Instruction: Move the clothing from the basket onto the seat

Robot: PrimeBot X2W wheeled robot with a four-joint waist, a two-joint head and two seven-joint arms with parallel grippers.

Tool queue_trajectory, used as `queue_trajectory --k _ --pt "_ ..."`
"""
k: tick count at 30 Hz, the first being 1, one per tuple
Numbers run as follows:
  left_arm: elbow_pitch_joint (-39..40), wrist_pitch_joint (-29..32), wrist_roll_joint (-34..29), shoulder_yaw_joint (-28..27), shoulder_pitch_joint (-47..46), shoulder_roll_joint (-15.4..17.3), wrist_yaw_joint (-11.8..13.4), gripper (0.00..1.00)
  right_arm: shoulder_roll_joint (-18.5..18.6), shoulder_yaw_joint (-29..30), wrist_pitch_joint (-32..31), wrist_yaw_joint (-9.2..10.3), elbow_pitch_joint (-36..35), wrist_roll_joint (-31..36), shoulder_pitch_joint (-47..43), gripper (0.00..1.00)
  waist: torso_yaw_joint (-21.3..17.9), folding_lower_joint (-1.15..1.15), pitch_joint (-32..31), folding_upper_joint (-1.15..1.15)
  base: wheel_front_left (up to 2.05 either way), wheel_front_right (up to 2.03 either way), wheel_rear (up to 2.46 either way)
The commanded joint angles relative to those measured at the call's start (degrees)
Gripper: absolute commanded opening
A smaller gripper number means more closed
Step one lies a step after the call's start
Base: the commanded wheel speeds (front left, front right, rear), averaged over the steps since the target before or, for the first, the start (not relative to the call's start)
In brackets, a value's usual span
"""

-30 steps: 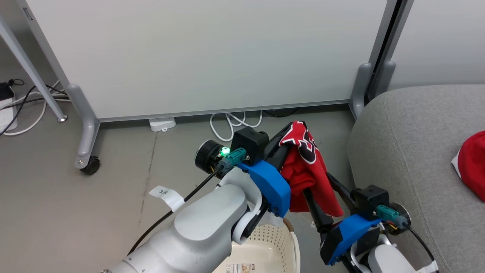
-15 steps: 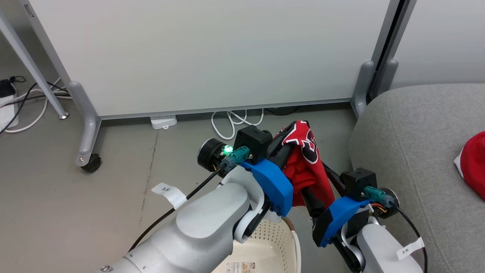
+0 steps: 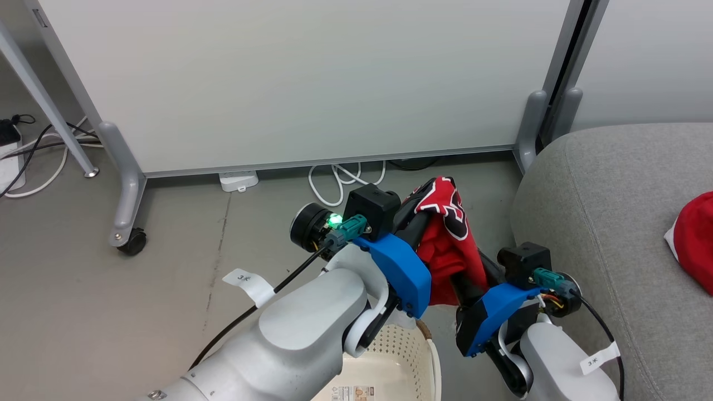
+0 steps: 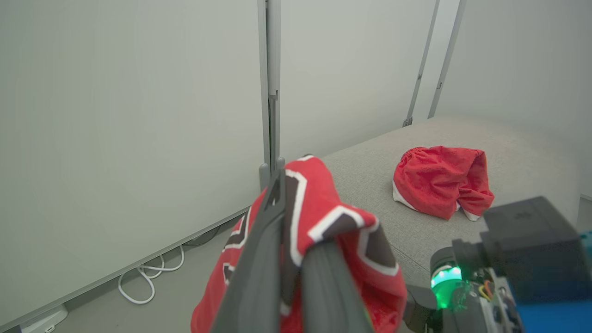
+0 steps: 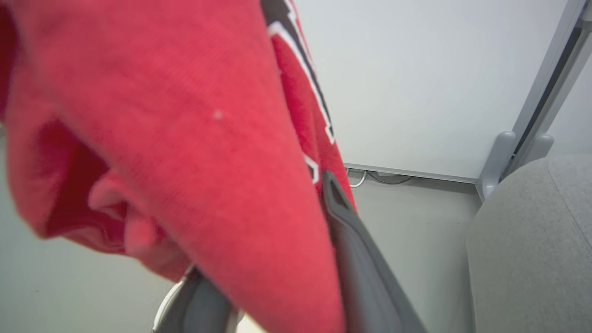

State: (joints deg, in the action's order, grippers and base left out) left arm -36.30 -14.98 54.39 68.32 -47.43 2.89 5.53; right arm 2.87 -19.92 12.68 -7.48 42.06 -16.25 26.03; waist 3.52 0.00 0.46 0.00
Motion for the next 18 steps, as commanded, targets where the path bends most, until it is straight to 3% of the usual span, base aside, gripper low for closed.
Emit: queue_trajectory --k 1,18 --pt "0.1 -0.3 0.0 0.1 -0.5 0.0 0.0 0.00 0.0 -0.3 0.5 -0.03 0.4 -0.4 1.1 0.00 0.0 0.00 0.0 0.00 0.00 0.00 0.00" --pt "-0.5 -0.3 0.4 0.2 -0.2 0.0 0.0 0.00 0.0 -1.6 1.7 -0.03 2.5 -2.4 2.2 0.00 -0.4 0.00 -0.3 0.00 0.00 0.00 0.00"
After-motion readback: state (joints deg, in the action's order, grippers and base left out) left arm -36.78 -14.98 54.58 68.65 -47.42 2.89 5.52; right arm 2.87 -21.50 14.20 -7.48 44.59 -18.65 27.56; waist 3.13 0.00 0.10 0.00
